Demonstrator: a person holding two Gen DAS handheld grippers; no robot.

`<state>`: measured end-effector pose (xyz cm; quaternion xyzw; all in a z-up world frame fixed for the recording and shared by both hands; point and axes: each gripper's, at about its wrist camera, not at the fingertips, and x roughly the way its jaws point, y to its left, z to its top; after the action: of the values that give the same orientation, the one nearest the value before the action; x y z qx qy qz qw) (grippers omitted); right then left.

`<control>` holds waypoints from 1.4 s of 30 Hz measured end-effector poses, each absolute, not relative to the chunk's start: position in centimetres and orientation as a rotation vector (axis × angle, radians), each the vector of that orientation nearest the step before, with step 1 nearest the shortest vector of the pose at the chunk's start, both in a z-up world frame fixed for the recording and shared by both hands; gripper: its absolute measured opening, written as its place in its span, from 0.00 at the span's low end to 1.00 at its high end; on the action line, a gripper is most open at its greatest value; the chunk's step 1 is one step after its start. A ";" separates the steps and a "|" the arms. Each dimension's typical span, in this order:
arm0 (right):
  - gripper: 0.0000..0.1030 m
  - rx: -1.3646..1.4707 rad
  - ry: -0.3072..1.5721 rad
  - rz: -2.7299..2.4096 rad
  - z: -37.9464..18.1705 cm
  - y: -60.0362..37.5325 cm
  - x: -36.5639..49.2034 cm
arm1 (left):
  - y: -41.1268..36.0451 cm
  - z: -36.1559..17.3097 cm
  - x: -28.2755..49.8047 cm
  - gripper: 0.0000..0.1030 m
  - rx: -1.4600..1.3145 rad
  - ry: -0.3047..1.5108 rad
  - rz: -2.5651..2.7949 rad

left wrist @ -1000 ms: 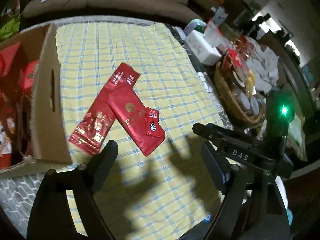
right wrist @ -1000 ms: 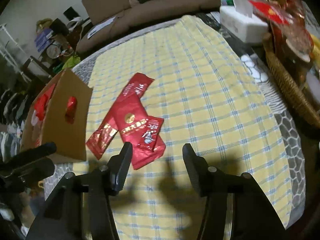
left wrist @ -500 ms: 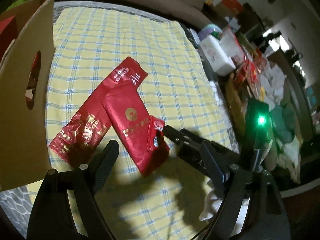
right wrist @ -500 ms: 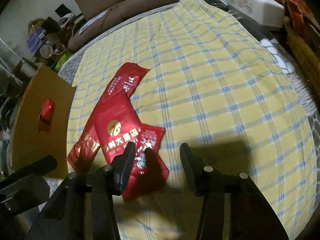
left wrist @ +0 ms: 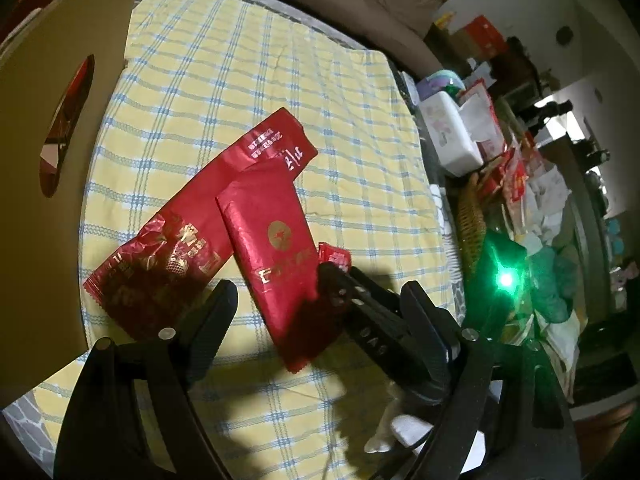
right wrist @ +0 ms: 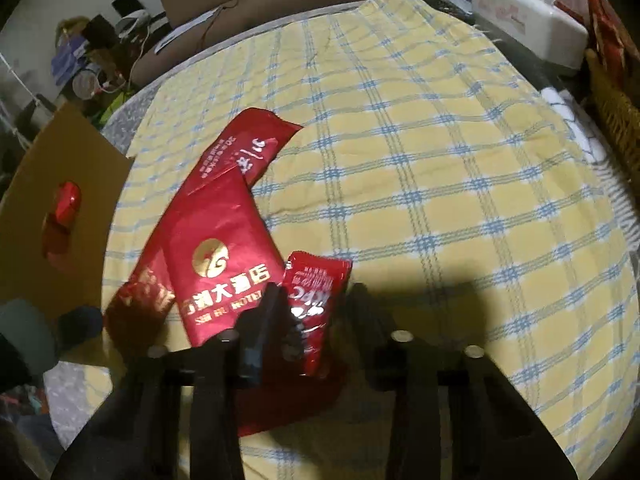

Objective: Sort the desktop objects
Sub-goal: 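Grasp the red foil packet with the left tool while the right tool grasps the KFC sachet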

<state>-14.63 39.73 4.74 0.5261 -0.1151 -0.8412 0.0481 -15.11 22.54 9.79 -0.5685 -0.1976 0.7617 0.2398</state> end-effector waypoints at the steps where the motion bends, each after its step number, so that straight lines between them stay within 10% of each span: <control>1: 0.23 1.600 -0.375 -2.563 4.7 40.2 -14.5 | 22.6 9.6 -15.1 0.80 -1.561 -0.540 2.084; 18: 0.13 1.580 -0.579 -2.555 4.7 44.0 -12.7 | 25.8 4.4 -14.9 0.74 -1.706 -0.395 2.023; 25: 0.32 1.545 -0.594 -2.537 5.1 43.4 -12.8 | 25.4 4.0 -15.0 0.74 -1.682 -0.463 2.066; 27: 0.31 1.563 -0.556 -2.533 4.8 42.9 -13.0 | 25.5 3.9 -15.3 0.64 -1.676 -0.453 2.064; 30: 0.31 1.573 -0.459 -2.554 4.8 42.0 -13.2 | 25.9 3.7 -15.5 0.21 -1.688 -0.408 2.060; 42: 0.28 1.546 -0.409 -2.508 4.5 40.9 -12.7 | 25.9 3.9 -15.2 0.08 -1.666 -0.466 2.026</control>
<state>-12.67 40.92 4.54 0.5181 -0.1370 -0.8401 0.0835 -15.19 25.87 3.90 -0.6075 -0.1700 0.7390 0.2365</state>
